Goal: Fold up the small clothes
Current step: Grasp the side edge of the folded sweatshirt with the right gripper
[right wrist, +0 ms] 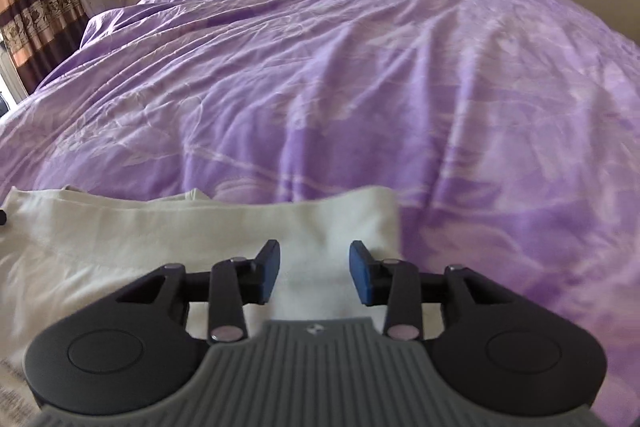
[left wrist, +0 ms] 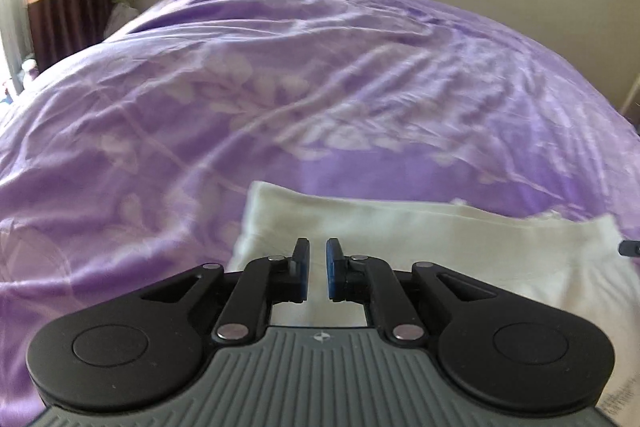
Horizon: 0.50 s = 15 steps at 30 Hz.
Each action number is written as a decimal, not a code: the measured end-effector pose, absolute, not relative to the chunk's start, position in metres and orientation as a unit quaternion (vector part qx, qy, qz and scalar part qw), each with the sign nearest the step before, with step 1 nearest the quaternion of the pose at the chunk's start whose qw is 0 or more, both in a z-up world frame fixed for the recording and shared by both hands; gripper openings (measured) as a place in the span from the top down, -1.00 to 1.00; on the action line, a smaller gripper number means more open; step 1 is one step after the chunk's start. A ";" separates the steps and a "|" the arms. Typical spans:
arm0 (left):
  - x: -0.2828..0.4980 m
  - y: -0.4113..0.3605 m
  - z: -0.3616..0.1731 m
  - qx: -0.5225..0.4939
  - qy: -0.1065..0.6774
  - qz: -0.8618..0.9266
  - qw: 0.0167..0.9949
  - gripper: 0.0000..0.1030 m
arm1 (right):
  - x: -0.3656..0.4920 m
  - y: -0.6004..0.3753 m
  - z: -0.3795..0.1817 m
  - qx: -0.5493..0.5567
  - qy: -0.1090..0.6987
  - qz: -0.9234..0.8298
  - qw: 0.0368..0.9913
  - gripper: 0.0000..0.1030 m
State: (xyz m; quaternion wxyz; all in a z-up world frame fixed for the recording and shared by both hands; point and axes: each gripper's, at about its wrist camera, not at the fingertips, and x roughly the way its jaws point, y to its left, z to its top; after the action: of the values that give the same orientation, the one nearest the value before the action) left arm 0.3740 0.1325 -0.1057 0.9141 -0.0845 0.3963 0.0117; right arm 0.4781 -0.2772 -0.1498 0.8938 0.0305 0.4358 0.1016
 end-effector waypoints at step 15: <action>0.361 0.016 -0.093 -0.039 0.478 -0.125 0.868 0.75 | 0.411 -0.396 -0.180 0.236 0.552 0.110 0.792 -0.06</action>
State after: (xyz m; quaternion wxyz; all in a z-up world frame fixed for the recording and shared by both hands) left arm 0.3609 0.0160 -0.0930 0.8684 -0.0395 0.4782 -0.1250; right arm 0.4110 -0.3961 -0.1798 0.7919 0.2363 0.5523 0.1100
